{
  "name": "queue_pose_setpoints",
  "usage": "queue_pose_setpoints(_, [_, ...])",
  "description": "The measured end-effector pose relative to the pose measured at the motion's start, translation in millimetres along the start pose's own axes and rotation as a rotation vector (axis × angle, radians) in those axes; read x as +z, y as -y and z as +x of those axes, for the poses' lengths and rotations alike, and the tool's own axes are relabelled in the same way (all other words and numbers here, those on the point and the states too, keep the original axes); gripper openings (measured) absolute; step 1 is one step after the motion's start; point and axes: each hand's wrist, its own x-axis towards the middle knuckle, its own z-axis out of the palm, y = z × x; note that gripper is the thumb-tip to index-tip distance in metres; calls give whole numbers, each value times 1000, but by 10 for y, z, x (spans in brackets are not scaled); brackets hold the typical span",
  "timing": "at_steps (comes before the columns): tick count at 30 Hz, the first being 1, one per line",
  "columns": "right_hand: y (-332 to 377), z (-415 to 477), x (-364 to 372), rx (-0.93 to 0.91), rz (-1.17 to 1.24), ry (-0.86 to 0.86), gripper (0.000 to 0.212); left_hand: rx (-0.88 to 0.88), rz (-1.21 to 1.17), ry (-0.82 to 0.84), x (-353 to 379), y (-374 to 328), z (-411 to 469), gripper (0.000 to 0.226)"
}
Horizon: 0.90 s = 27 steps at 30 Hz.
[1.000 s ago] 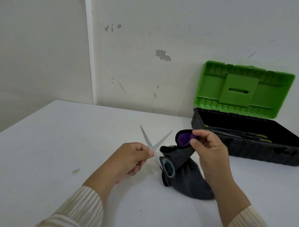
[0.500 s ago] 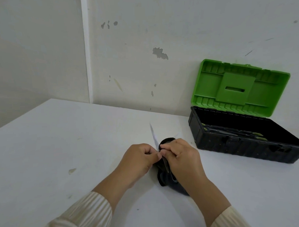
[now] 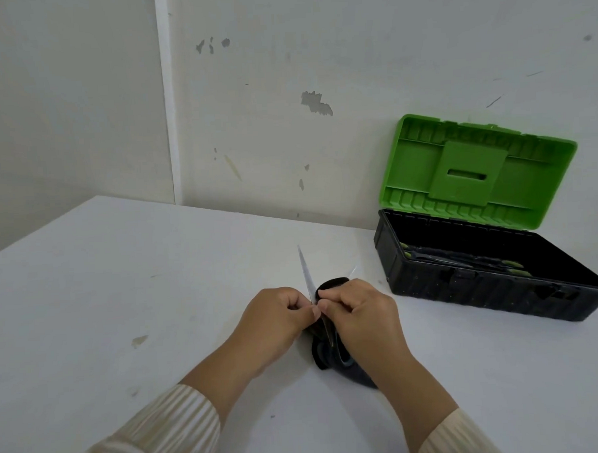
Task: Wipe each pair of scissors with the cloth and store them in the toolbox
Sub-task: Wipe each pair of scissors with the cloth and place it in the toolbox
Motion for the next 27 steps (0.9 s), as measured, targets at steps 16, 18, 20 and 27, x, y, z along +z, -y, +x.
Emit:
queue_pose_setpoints(16, [-396, 107, -353, 422, 592, -458, 24, -84, -45, 98, -28, -87, -50, 21])
queue_pose_setpoints(18, [-303, 75, -372, 309, 590, -385, 24, -104, -67, 85, -42, -96, -45, 22])
queue_pose_setpoints(20, [-161, 20, -293, 108, 344, -243, 15, -104, -89, 67, -50, -98, -42, 24])
queue_pose_setpoints(27, [-128, -5, -96, -157, -66, -111, 11, -75, -85, 66, -38, -101, -64, 25])
